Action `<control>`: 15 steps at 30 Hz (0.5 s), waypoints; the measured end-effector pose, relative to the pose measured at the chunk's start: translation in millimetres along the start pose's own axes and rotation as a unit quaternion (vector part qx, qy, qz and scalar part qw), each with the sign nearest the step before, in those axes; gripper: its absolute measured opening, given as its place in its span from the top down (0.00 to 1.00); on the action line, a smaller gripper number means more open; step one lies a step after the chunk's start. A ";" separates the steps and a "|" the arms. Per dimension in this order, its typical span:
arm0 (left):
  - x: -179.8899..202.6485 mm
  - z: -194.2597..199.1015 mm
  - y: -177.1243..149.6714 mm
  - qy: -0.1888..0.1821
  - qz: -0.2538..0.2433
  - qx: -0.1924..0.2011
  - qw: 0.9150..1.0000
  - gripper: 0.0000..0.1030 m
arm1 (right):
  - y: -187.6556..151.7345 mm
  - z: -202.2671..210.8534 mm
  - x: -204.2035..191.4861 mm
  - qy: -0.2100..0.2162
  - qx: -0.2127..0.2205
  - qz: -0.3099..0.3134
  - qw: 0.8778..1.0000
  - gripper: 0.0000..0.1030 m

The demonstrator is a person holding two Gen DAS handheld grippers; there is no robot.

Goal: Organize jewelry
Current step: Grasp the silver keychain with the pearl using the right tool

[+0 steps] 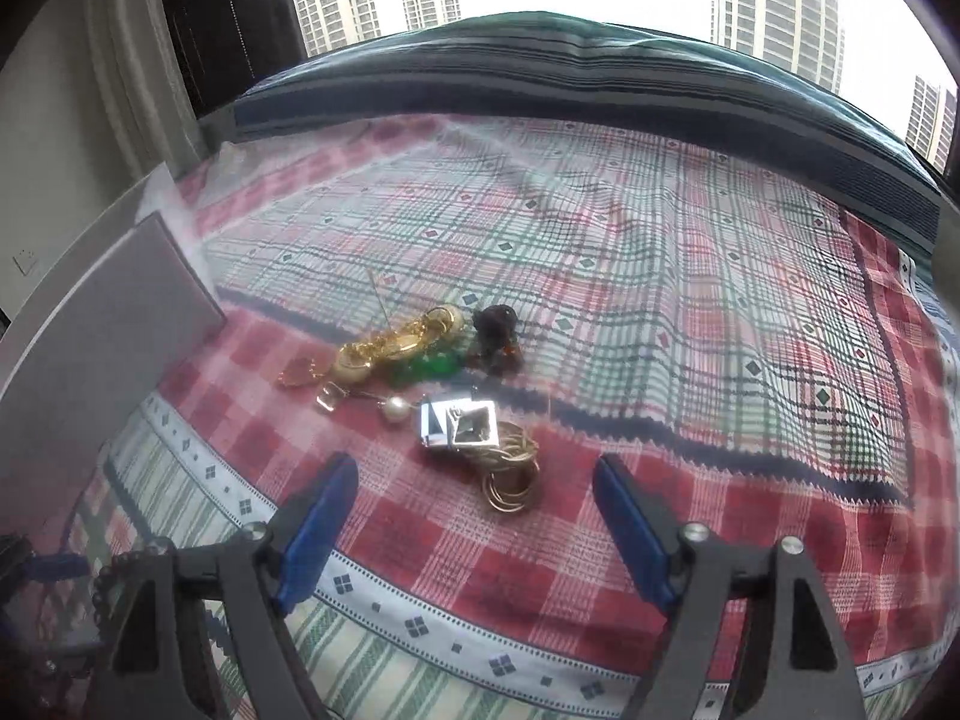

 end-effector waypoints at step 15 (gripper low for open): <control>-31.6 23.3 -26.3 -0.011 0.035 -0.005 0.999 0.27 | -58.3 59.0 -61.8 0.054 -0.017 -0.016 0.998 0.81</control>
Point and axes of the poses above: each gripper's, at about its wrist camera, not at the fingertips, and z roughly against the way its jaws point, x to its right, y to its top, the point moved 7 cm from there along -z, roughly the way its jaws point, and after that the axes turned 13 degrees about z, right-handed, at the moved point
